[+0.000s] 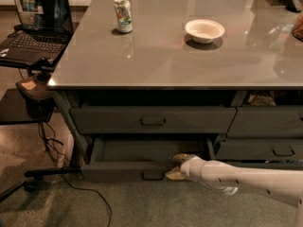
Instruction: Open middle drawer
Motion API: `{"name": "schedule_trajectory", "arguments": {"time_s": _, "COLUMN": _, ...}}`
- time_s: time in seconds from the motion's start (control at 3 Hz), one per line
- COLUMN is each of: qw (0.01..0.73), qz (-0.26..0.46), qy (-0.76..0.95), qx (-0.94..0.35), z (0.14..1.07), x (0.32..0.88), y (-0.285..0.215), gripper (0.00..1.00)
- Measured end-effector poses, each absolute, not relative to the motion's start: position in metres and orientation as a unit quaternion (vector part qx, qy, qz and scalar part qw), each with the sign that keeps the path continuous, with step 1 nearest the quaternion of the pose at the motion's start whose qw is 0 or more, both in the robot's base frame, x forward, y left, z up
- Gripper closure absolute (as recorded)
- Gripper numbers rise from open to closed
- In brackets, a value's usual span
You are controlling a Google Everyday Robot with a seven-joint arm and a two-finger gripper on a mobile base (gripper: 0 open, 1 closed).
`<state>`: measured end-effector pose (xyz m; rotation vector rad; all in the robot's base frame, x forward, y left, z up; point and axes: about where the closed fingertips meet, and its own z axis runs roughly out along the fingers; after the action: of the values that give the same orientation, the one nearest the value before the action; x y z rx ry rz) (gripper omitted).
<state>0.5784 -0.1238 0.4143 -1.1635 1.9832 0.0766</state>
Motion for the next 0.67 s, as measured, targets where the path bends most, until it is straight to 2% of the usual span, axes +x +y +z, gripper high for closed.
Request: {"name": "schedule_trajectory", "arguments": {"time_s": 0.67, "qw": 0.41, "qz": 0.029, "qy": 0.788, "qx": -0.458, "z": 0.4149, "x": 0.5711, "y": -0.1243, "gripper": 1.0}}
